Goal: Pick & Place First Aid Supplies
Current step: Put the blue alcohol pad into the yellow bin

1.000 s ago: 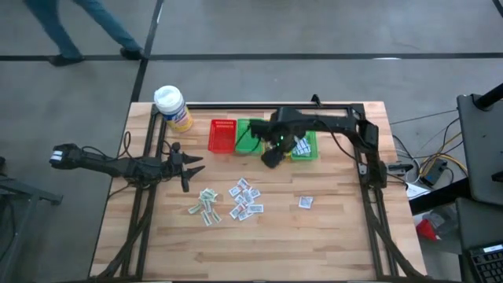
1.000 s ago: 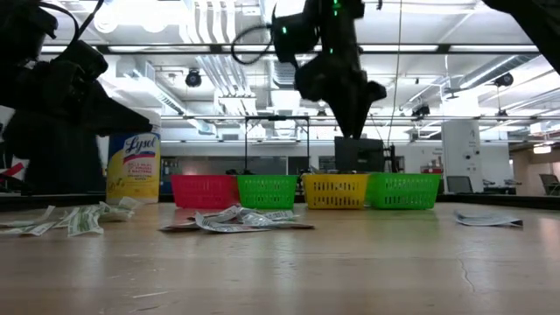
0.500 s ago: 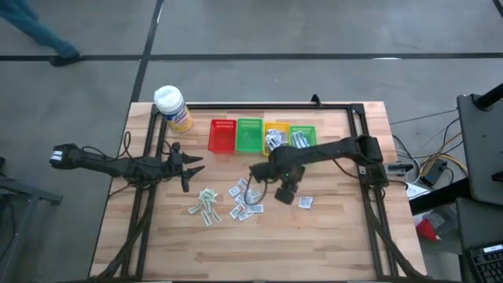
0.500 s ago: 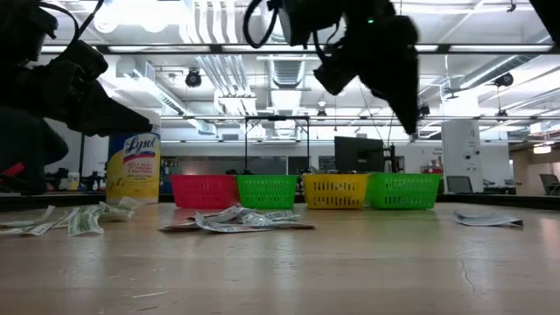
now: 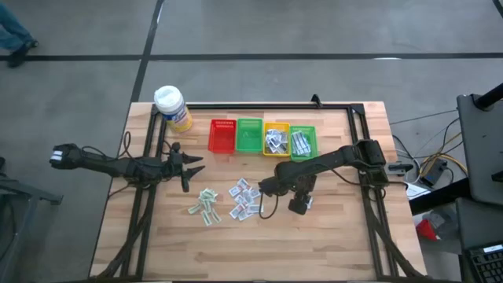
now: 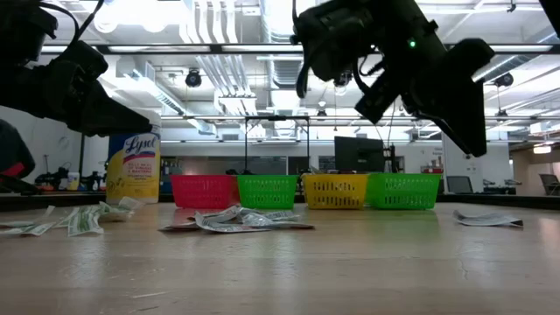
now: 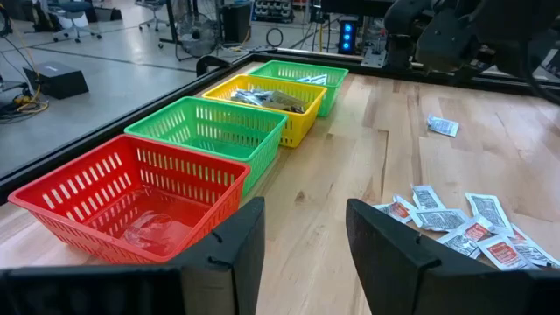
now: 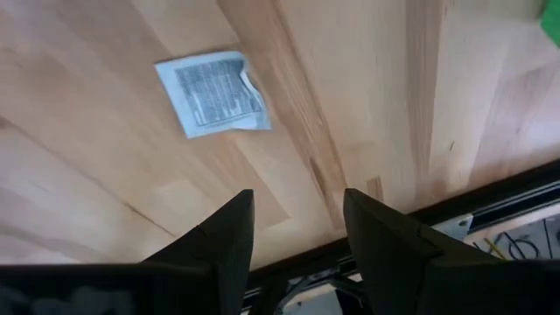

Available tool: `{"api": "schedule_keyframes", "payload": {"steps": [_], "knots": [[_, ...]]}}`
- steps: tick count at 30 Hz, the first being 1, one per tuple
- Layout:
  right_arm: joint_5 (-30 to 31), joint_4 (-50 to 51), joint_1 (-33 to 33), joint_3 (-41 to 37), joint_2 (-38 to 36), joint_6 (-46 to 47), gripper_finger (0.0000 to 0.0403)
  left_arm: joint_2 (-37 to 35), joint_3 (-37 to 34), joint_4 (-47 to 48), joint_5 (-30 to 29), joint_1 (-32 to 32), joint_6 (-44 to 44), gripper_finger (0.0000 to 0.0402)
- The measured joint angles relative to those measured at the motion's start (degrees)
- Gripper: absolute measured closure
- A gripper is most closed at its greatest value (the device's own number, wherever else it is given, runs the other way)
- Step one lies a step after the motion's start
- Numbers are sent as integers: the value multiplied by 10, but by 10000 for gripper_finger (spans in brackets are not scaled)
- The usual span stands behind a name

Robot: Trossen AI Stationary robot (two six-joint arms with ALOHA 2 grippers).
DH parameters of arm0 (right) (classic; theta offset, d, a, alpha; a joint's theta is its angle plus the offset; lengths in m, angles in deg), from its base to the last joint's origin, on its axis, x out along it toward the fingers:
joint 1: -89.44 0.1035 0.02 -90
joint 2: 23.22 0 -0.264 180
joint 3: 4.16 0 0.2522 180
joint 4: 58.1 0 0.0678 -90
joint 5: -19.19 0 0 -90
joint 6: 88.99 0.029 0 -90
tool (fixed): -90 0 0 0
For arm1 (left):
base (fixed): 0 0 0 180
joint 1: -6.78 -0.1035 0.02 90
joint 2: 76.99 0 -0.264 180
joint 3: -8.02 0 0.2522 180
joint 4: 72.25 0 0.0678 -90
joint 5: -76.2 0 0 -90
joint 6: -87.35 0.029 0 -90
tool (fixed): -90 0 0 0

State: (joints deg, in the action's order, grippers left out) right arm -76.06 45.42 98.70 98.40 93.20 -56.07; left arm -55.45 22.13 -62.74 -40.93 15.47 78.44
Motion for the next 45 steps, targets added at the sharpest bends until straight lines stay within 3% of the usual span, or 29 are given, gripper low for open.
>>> {"api": "schedule_keyframes", "payload": {"steps": [16,25,45], "knots": [[-25,-188,10,-140,-81,-70,222,0,0,0,0,0,-1,243],[-24,-227,10,-194,-96,-60,231,0,0,0,0,0,-1,243],[-21,-361,14,-273,-101,63,234,0,0,0,0,0,-1,243]]}}
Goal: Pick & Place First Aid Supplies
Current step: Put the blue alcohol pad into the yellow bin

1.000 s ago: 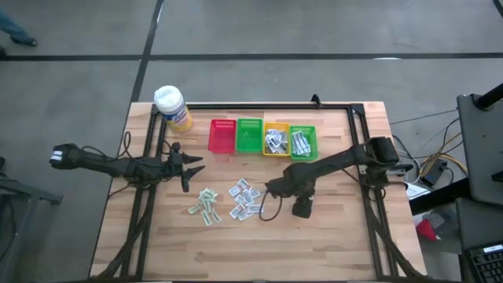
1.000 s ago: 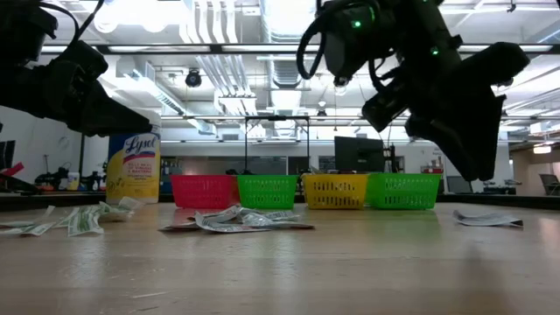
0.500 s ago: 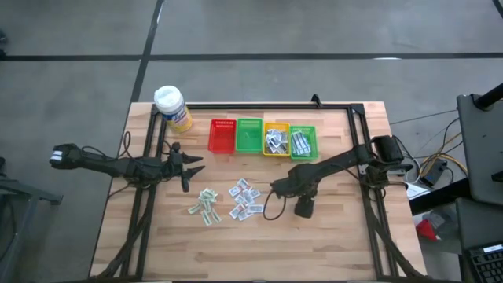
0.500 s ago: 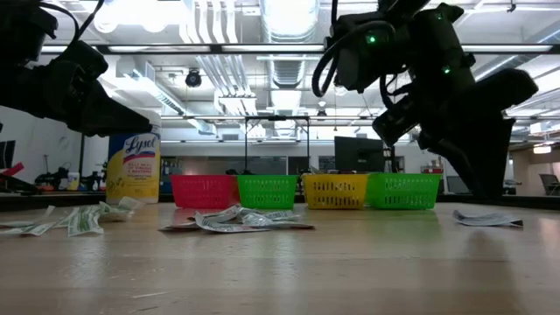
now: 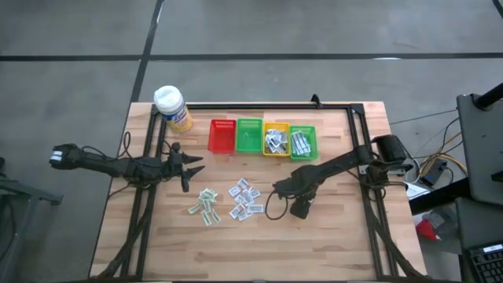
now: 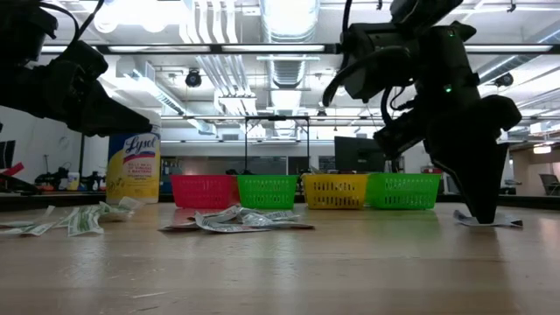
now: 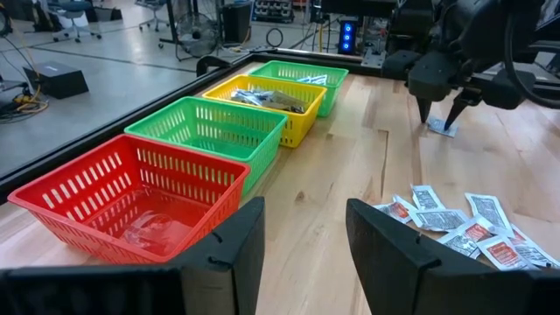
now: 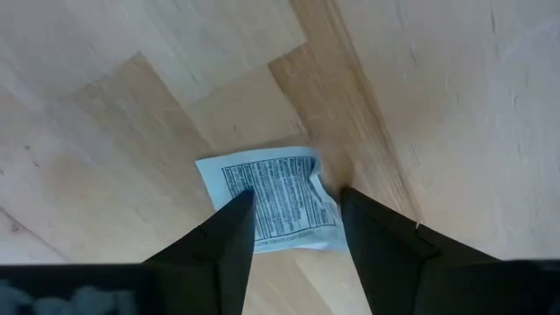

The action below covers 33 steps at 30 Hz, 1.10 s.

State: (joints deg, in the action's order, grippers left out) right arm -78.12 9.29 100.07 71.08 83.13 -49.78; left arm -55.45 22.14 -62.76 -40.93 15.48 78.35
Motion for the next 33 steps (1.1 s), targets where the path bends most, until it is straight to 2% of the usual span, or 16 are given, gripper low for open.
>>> {"api": "schedule_keyframes", "payload": {"steps": [6,21,33], "knots": [[-1,-4,0,-5,1,4,242,0,0,-2,-12,0,0,243],[0,0,0,1,1,-2,320,0,0,-8,-13,0,-14,243],[-1,4,0,-2,-27,-3,374,0,0,-11,-13,0,-20,243]]}}
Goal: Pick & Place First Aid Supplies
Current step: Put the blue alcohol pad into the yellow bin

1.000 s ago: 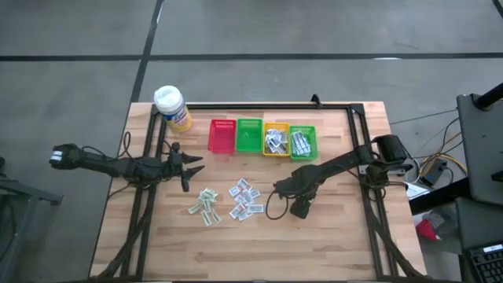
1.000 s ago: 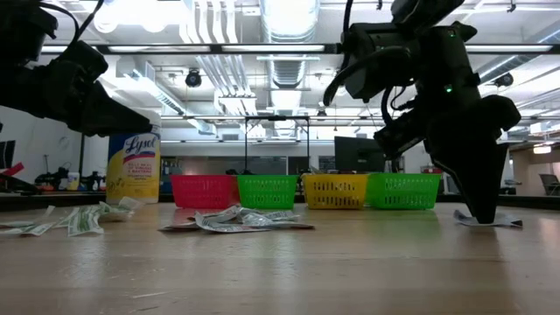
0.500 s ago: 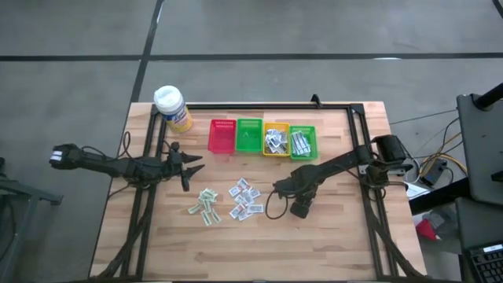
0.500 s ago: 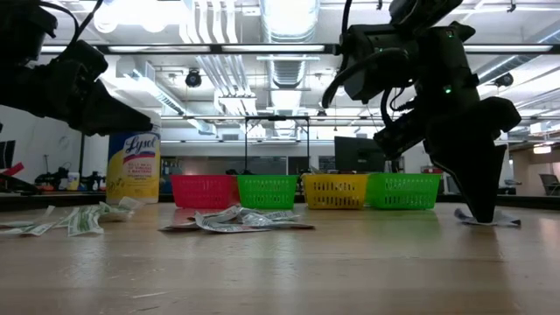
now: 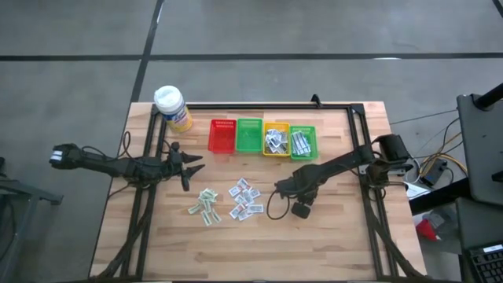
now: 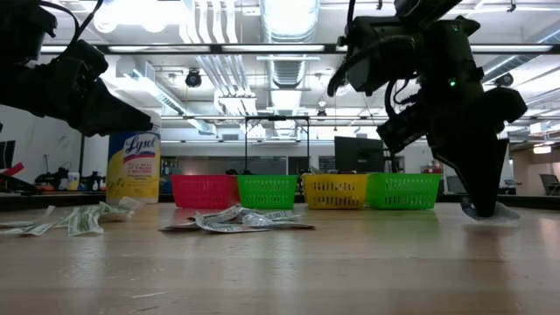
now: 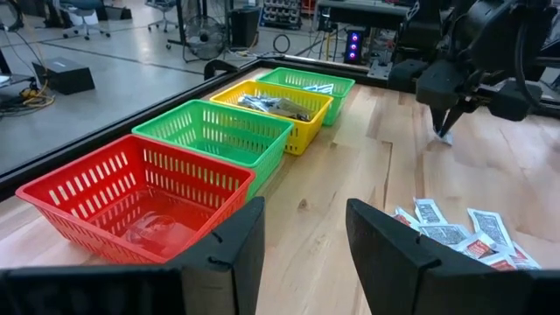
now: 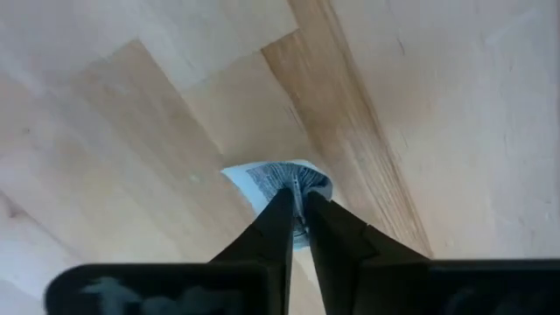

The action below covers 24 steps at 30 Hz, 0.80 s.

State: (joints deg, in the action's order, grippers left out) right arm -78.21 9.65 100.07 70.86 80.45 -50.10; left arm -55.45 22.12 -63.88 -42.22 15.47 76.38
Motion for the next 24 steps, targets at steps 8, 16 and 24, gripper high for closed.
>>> {"api": "schedule_keyframes", "payload": {"steps": [8,16,24], "knots": [[-2,1,-1,1,-44,2,393,0,0,-1,0,0,0,243],[13,-20,-25,1,-137,-1,394,0,0,-1,0,0,0,243],[67,-139,-93,2,-234,-55,394,0,0,-2,0,0,0,243]]}}
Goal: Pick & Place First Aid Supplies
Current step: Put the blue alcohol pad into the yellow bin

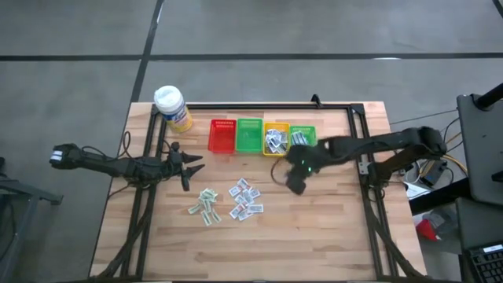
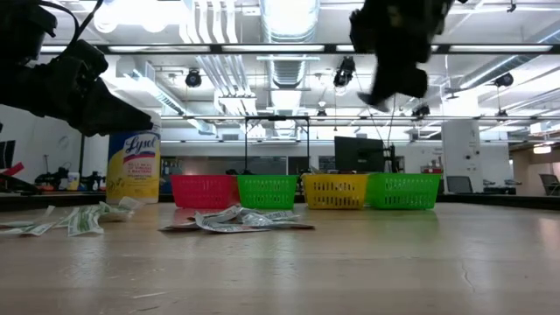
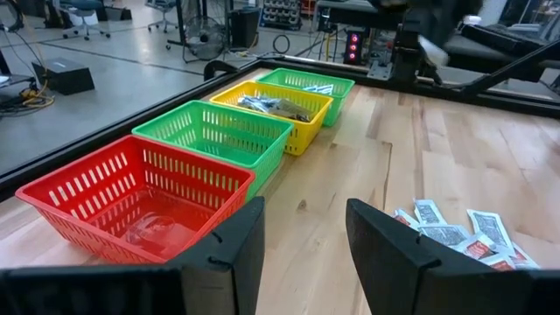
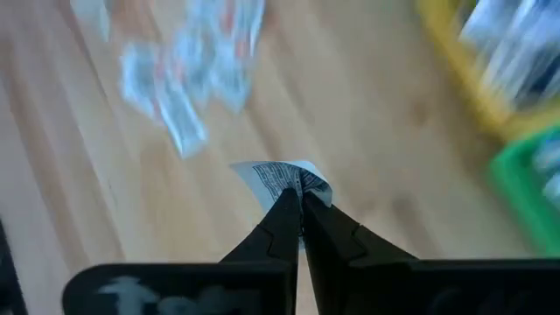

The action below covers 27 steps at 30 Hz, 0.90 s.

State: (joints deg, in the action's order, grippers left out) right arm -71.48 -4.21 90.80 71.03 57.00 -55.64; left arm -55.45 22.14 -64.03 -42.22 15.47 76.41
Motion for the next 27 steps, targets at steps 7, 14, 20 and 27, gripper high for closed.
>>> {"api": "schedule_keyframes", "payload": {"steps": [7,14,20,27], "knots": [[41,-93,-85,0,-27,-56,394,0,0,0,0,0,0,243],[39,-199,-151,1,-7,-95,394,0,0,0,0,0,0,243],[39,-189,-187,1,30,-102,394,0,0,0,0,0,0,243],[28,-103,-194,53,103,-94,394,0,0,0,0,0,0,243]]}}
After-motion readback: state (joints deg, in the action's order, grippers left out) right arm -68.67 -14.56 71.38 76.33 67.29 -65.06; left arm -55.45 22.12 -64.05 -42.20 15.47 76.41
